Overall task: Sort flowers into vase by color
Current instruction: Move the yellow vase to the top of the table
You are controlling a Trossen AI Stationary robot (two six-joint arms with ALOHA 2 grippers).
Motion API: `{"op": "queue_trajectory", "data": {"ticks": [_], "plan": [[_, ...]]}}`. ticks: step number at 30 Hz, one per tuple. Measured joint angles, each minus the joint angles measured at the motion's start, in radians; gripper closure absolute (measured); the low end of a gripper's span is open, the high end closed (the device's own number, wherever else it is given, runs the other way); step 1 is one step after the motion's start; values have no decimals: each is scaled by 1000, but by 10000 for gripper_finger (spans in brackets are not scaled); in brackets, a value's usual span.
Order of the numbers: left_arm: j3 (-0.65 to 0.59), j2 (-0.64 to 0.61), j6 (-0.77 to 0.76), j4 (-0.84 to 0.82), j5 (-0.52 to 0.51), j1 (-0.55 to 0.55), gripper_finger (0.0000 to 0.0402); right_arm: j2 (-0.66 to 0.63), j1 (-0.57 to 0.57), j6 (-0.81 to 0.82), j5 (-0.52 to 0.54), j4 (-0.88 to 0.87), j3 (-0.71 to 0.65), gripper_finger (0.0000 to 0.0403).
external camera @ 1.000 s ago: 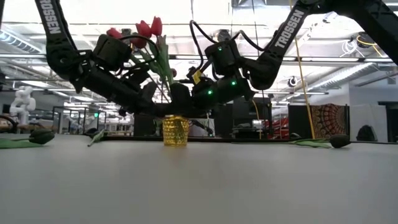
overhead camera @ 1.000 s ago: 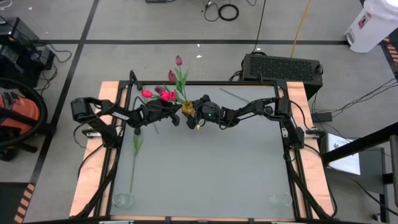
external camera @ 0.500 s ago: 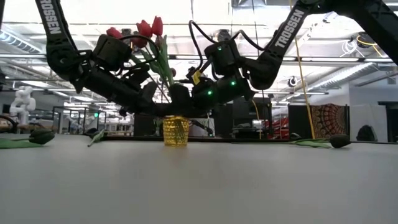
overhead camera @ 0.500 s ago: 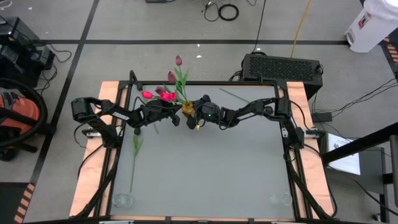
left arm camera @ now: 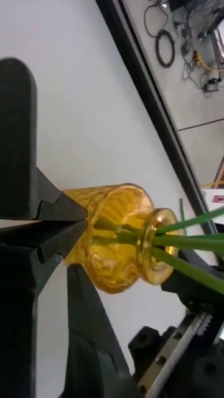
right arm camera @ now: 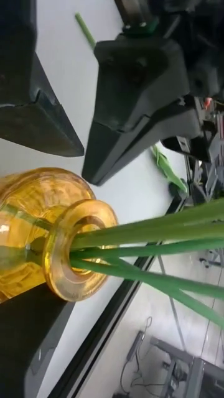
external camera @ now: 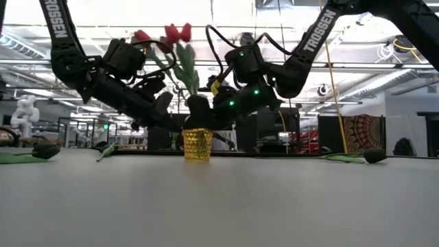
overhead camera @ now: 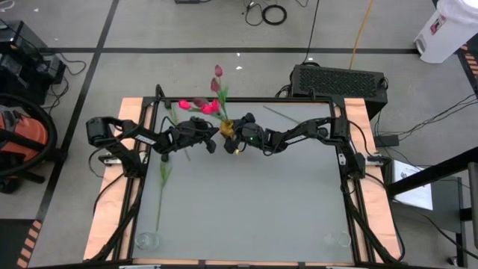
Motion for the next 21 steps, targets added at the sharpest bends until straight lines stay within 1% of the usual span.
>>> {"op": "queue_trajectory", "data": {"ticks": [13, 17, 21], "plan": [[0, -7, 10, 0, -1, 0, 401, 1, 9, -1, -39, 3, 0, 76], [0, -21, 28, -1, -16, 0, 401, 1, 20, -5, -40, 0, 0, 76], [1, -32, 35, 11, -38, 2, 401, 1, 37, -10, -64, 0, 0, 76]]}}
